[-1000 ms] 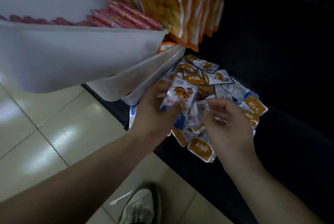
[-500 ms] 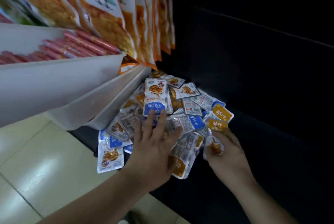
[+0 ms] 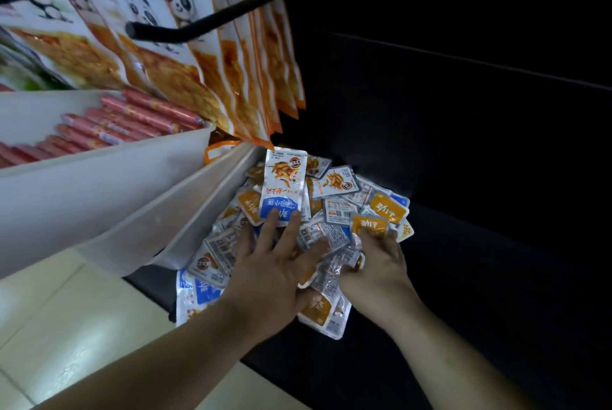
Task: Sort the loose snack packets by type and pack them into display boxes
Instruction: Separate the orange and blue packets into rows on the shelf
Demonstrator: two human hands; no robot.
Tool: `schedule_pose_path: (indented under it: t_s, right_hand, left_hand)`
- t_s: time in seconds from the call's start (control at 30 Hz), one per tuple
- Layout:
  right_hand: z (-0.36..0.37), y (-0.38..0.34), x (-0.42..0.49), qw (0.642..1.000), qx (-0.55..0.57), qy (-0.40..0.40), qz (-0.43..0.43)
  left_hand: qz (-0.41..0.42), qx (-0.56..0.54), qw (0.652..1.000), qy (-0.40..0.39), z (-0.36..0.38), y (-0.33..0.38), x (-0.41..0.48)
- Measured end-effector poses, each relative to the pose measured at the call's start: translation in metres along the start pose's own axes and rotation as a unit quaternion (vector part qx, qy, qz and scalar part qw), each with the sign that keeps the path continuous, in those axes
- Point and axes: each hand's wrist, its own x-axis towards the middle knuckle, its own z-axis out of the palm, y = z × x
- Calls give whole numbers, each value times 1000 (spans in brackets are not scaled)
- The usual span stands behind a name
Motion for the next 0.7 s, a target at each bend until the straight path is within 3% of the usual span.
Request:
schedule_pose_path:
  t_s: [0.23,0.4,0.57,0.7]
  right_hand:
    - [-20,24,-6,984,171,1,-47]
    - [-26,47,-14,996,26,39,-77]
    - [-31,49,-19,995,-66,20,-72]
    - [-36,36,-18,986,-141,57,-73]
  left_hand:
    - [-17,-153,988,27,-13,0,-2]
    - [-7,-147,989,31,-15,3,-4]
    - [63,-143,982,103,-20,-4,-6]
    - [77,-60,995,12,-38,-3,12]
